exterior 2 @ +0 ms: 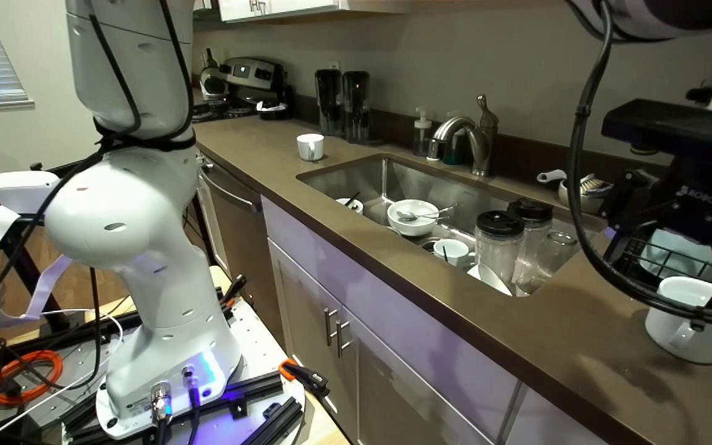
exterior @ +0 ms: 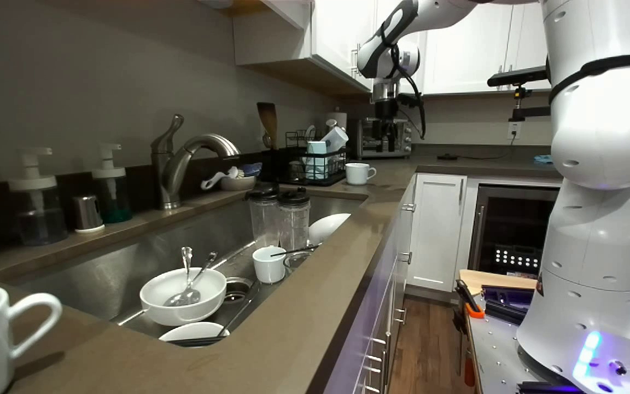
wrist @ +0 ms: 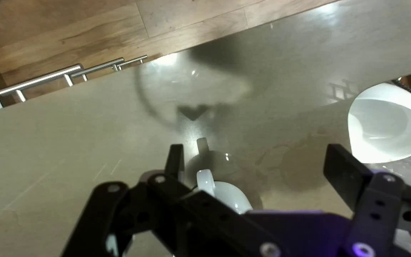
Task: Pick the white cup and pour its contents into the sink
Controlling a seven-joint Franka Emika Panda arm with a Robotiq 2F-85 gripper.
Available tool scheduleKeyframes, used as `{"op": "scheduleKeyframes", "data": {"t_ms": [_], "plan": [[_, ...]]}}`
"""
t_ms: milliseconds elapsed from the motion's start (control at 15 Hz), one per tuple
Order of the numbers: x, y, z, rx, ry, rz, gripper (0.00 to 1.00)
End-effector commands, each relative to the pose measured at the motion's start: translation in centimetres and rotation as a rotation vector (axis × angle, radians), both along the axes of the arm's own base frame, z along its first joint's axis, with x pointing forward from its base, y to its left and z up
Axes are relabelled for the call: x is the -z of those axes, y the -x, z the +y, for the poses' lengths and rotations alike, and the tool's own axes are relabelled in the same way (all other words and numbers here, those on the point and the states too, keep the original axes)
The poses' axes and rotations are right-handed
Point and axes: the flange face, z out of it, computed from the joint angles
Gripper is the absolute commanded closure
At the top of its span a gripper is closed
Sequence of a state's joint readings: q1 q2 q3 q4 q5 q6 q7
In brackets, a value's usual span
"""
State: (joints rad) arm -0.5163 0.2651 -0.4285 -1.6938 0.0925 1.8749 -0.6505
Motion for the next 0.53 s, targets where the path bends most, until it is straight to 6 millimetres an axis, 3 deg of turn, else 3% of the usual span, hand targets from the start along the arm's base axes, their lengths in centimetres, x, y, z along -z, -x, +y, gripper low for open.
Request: {"op": "scheduleKeyframes", "data": {"t_ms": [0, 467], "plan": [[1.8, -0.5, -1.0, -0.058, 0.024, -0.037, 0.0], [5.2, -0.7, -2.9, -0.161, 0.014, -0.072, 0.0]]}}
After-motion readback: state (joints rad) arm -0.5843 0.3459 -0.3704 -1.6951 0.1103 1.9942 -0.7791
